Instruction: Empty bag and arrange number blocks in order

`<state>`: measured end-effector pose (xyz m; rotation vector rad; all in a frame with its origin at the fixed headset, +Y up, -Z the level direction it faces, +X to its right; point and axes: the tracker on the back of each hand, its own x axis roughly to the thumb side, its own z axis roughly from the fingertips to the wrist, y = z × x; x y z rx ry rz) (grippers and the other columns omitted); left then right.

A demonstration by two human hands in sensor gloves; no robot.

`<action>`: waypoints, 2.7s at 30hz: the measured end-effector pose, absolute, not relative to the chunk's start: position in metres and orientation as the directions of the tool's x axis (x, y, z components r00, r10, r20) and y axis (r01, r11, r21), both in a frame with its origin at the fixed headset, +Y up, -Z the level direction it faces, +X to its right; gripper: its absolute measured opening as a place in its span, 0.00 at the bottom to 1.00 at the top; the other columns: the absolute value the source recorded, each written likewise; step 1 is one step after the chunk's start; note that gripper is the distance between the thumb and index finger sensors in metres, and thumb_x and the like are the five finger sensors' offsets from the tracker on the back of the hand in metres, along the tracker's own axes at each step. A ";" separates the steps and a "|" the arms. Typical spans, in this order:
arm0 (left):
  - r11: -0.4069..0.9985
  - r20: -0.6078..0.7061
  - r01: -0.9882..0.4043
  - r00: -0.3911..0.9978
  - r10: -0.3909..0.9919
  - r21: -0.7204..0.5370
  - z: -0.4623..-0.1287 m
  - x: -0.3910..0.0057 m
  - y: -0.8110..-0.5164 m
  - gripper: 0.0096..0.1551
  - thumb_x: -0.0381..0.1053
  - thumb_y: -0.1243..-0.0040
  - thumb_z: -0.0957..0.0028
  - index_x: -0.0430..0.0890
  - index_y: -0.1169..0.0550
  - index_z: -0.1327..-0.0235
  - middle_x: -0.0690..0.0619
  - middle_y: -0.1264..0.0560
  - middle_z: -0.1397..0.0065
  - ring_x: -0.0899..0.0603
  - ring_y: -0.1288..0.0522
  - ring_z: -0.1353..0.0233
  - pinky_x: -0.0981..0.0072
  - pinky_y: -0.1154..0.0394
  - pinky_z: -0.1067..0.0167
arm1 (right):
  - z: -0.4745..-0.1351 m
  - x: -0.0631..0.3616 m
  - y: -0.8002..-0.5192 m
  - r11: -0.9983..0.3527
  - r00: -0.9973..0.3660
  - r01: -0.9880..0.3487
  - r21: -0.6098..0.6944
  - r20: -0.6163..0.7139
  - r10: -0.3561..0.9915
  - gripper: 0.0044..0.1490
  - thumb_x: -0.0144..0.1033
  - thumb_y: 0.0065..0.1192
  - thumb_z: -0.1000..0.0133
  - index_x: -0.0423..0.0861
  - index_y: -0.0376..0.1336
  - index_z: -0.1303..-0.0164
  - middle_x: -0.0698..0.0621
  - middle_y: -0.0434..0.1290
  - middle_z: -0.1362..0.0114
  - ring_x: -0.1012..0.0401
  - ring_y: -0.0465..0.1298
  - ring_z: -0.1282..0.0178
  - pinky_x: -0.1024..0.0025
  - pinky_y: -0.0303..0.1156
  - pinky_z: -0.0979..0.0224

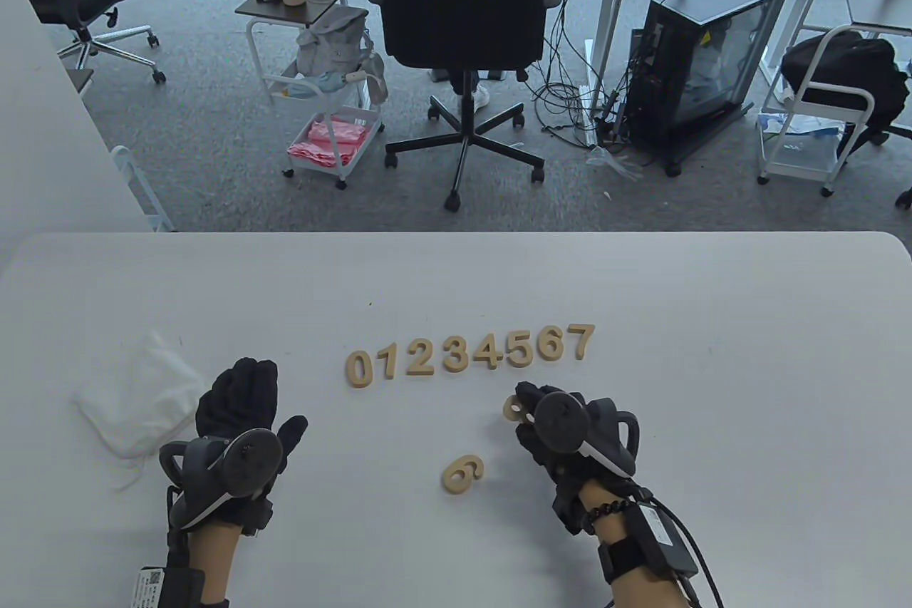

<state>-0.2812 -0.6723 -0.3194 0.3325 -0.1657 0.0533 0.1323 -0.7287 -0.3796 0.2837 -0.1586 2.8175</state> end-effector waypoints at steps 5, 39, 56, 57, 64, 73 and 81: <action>0.943 0.166 -0.075 0.986 0.021 0.324 -0.319 -0.282 -0.671 0.51 0.61 0.37 0.48 0.34 0.38 0.20 0.28 0.41 0.19 0.20 0.34 0.24 0.23 0.36 0.32 | -0.390 0.176 -0.718 -0.933 -0.943 -0.330 -0.142 0.102 0.318 0.39 0.44 0.74 0.48 0.46 0.64 0.27 0.40 0.74 0.27 0.43 0.77 0.34 0.42 0.75 0.28; 0.939 0.101 -0.078 0.994 0.047 0.334 -0.317 -0.295 -0.667 0.51 0.61 0.37 0.48 0.34 0.38 0.20 0.28 0.41 0.19 0.20 0.34 0.24 0.23 0.36 0.32 | -0.524 0.199 -0.759 -0.999 -0.934 0.050 0.014 -0.354 -0.052 0.34 0.43 0.72 0.48 0.47 0.69 0.31 0.34 0.78 0.33 0.41 0.82 0.43 0.42 0.79 0.38; 0.940 0.094 -0.077 0.994 0.049 0.331 -0.317 -0.297 -0.667 0.51 0.61 0.37 0.48 0.34 0.38 0.20 0.28 0.41 0.19 0.20 0.34 0.24 0.23 0.36 0.32 | -0.531 0.196 -0.769 -0.995 -0.932 0.095 0.043 -0.347 -0.104 0.38 0.45 0.71 0.49 0.45 0.66 0.29 0.37 0.78 0.34 0.43 0.83 0.44 0.46 0.81 0.39; 0.940 0.094 -0.076 0.994 0.047 0.333 -0.317 -0.297 -0.667 0.51 0.61 0.37 0.48 0.34 0.38 0.20 0.28 0.41 0.19 0.20 0.34 0.24 0.23 0.36 0.32 | -0.531 0.196 -0.769 -0.994 -0.932 0.096 0.043 -0.346 -0.105 0.38 0.45 0.71 0.49 0.45 0.65 0.28 0.37 0.78 0.34 0.43 0.83 0.44 0.46 0.81 0.39; 0.939 0.096 -0.083 0.994 0.053 0.335 -0.317 -0.297 -0.667 0.51 0.61 0.37 0.48 0.35 0.38 0.20 0.28 0.41 0.19 0.20 0.34 0.24 0.23 0.36 0.32 | -0.532 0.197 -0.773 -0.994 -0.933 0.092 0.051 -0.344 -0.104 0.42 0.45 0.72 0.50 0.43 0.63 0.25 0.37 0.77 0.33 0.43 0.82 0.43 0.47 0.81 0.39; 0.937 0.104 -0.090 0.993 0.058 0.338 -0.317 -0.297 -0.667 0.51 0.61 0.37 0.48 0.35 0.38 0.20 0.28 0.41 0.19 0.20 0.34 0.24 0.23 0.36 0.32 | -0.517 0.204 -0.748 -0.999 -0.944 0.043 -0.008 -0.329 -0.038 0.42 0.47 0.66 0.46 0.40 0.62 0.24 0.35 0.74 0.29 0.40 0.81 0.39 0.45 0.80 0.37; 0.934 0.138 -0.105 0.989 0.061 0.342 -0.314 -0.291 -0.666 0.51 0.61 0.37 0.48 0.34 0.38 0.20 0.28 0.41 0.19 0.20 0.34 0.24 0.23 0.36 0.32 | -0.464 0.198 -0.690 -0.976 -0.966 -0.192 -0.103 -0.154 0.206 0.40 0.48 0.62 0.43 0.41 0.62 0.23 0.32 0.68 0.23 0.35 0.75 0.32 0.39 0.75 0.32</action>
